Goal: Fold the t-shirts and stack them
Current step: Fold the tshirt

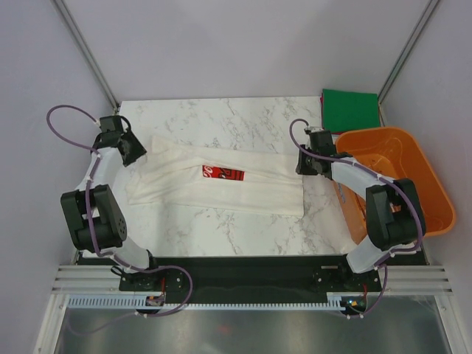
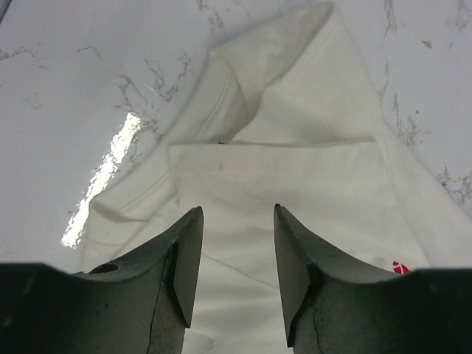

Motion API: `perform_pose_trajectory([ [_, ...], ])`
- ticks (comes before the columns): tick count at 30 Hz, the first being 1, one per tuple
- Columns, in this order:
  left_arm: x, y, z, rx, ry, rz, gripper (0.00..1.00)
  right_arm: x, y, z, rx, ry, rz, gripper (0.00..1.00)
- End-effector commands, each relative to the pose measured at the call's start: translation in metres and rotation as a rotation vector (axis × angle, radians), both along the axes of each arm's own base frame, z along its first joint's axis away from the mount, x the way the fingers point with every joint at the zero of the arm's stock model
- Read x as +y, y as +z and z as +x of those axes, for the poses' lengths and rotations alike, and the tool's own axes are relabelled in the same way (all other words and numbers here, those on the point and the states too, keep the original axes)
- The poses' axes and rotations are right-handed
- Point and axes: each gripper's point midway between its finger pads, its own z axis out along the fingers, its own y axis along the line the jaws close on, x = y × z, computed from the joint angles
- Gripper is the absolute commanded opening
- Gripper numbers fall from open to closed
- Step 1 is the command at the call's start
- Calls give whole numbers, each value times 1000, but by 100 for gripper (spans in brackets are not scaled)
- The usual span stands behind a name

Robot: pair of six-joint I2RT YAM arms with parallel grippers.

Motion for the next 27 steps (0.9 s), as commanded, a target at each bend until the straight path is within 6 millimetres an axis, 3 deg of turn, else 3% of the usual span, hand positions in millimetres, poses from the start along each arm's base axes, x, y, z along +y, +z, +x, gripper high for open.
perform_pose_trajectory([
  [1, -32, 19, 13, -64, -63, -67, 52, 26, 28, 22, -47, 29, 70, 29],
  [3, -50, 19, 22, -68, -119, -94, 53, 42, 23, 27, -36, 60, 73, 30],
  [5, -67, 10, 30, -47, -167, -127, 54, 66, 31, 35, -57, 105, 83, 30],
  [6, -68, 5, 31, -35, -165, -131, 54, 74, 24, 37, -41, 121, 80, 30],
  [9, -59, -3, 33, -22, -105, -141, 56, 108, 27, 44, -52, 189, 109, 30],
  [10, -53, -3, 35, -24, -92, -138, 56, 120, 37, 52, -84, 212, 130, 30],
  [12, -48, -4, 43, -30, -90, -143, 57, 148, 32, 51, -82, 287, 146, 32],
  [13, -40, -4, 47, -31, -75, -143, 57, 171, 43, 53, -115, 344, 150, 33],
  [14, -37, 4, 57, -55, -73, -138, 57, 179, 44, 54, -122, 365, 146, 34],
  [15, -36, -5, 62, -38, -72, -142, 57, 189, 38, 54, -117, 384, 141, 34],
  [16, -61, 2, 67, -63, -162, -253, 58, 197, 44, 57, -134, 392, 142, 35],
  [17, -61, 4, 72, -69, -152, -251, 68, 207, 40, 53, -122, 399, 146, 35],
  [24, -30, -20, 71, 23, 50, -107, 63, 216, 31, 42, -107, 390, 126, 35],
  [25, -27, -27, 70, 44, 62, -100, 58, 214, 28, 41, -103, 390, 118, 35],
  [27, -18, -34, 66, 81, 108, -71, 56, 211, 27, 40, -105, 390, 107, 35],
])
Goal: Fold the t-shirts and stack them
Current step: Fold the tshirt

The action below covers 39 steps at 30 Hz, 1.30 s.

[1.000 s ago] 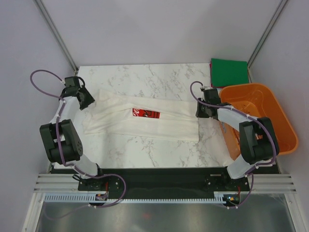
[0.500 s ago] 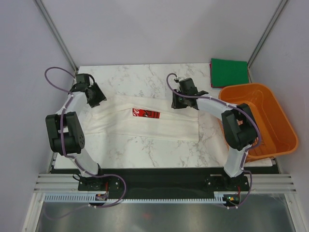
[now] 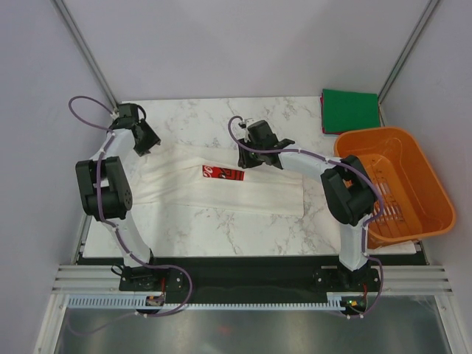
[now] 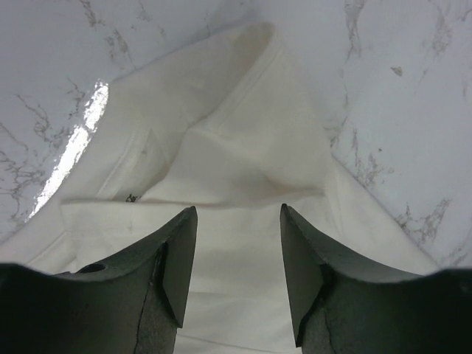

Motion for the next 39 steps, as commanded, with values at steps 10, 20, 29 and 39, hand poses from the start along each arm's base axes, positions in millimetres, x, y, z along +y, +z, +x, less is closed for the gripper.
perform_pose_trajectory([
  [10, 33, -20, 0, 75, -10, 84, 55, -6, 15, 6, -64, -4, -14, 35],
  [20, 28, -43, 3, 113, -1, 38, 55, -10, 14, 7, -71, -11, -30, 36],
  [29, 26, -23, 1, 76, 15, 39, 4, -14, 12, 6, -74, -18, -51, 36],
  [39, 19, 6, -22, 37, 11, 86, 2, -20, 7, 1, -52, -40, -50, 36],
])
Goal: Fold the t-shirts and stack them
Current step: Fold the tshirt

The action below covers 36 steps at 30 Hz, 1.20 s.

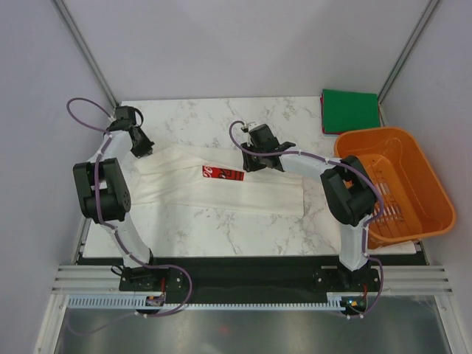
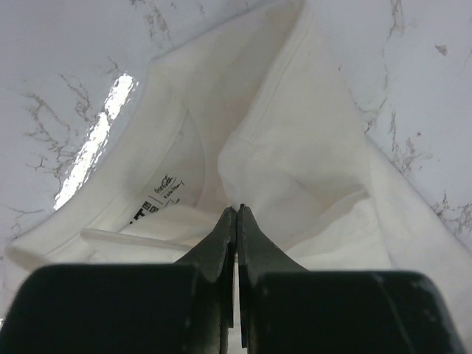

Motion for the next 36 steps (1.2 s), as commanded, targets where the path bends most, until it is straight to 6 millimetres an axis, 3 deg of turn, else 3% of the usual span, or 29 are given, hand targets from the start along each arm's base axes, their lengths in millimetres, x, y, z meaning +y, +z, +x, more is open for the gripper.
perform_pose_trajectory([
  [1, 3, 21, -7, -46, 4, 36, 2, -1, 25, 2, -50, -15, 30, 36],
  [4, -1, 18, -15, -36, -2, 34, 2, -2, 25, 0, -46, -24, 32, 36],
  [6, -9, 17, -22, -32, -30, 8, 15, -3, 25, -1, -41, -30, 34, 36],
  [9, -15, 13, -32, -19, -36, 4, 15, -4, 26, -2, -38, -37, 38, 36],
  [17, -12, 35, -43, -67, -31, 41, 19, -7, 23, -6, -24, -53, 36, 36],
  [24, -17, 43, -49, -88, -42, 42, 21, -12, 19, -9, -18, -60, 20, 36],
  [26, -22, 45, -44, -104, -79, 50, 29, -12, 19, -10, -18, -61, 18, 36],
  [27, -23, 48, -32, -144, -107, 56, 41, -12, 19, -9, -19, -60, 19, 36],
  [28, -37, 50, -25, -177, -181, 5, 46, -11, 19, -9, -18, -58, 20, 36],
  [31, -56, 49, -5, -201, -319, -45, 52, -9, 19, -9, -14, -52, 26, 36],
  [36, -60, 50, 19, -216, -433, 10, 63, -12, 14, -7, -19, -52, -1, 36],
])
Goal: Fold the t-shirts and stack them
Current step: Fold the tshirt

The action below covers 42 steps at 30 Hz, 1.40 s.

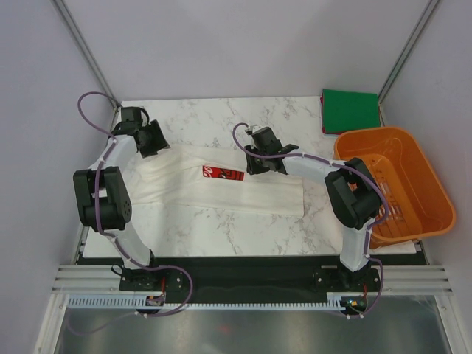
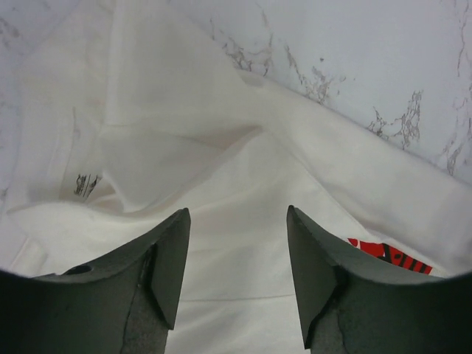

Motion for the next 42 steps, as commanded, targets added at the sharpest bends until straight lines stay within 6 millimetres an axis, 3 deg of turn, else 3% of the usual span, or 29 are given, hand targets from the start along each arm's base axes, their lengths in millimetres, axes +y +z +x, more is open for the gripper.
perform_pose_trajectory([
  [1, -7, 10, 30, -82, -170, 48, 64, 1, 16, 7, -41, -8, 8, 36],
  [12, -10, -29, 43, -4, -254, 111, 66, -2, 11, 18, -53, -8, -30, 36],
  [18, -15, -36, 44, 6, -279, 101, 61, -5, 8, 21, -52, -12, -41, 36],
  [22, -20, -32, 43, -2, -297, 111, 44, -6, 5, 21, -49, -15, -45, 36],
  [23, -23, -30, 43, -5, -302, 117, 37, -6, 3, 21, -44, -15, -46, 36],
  [24, -23, -28, 43, -8, -300, 125, 25, -6, 2, 20, -39, -15, -45, 36],
  [26, -29, -17, 42, -29, -302, 133, 14, -6, 1, 20, -37, -12, -47, 36],
  [28, -30, -10, 41, -39, -293, 151, 8, -6, 1, 19, -36, -15, -46, 36],
  [29, -33, -4, 38, -49, -296, 155, 2, -7, 0, 18, -34, -16, -47, 36],
  [33, -28, 4, 23, -50, -272, 174, 2, -9, 1, 15, -31, -20, -43, 36],
  [34, -42, 5, 19, -52, -301, 174, 2, -9, 0, 14, -27, -18, -46, 36],
  [35, -43, 0, 11, -36, -306, 171, 2, -10, -1, 13, -24, -19, -47, 36],
  [36, -44, 7, 7, -51, -306, 173, 2, -10, 0, 13, -26, -20, -44, 36],
  [41, -38, -3, -25, 14, -276, 250, 2, -12, 2, 8, -22, -26, -38, 36],
  [42, -38, 3, -31, 7, -267, 253, 2, -15, 1, 5, -15, -30, -40, 36],
])
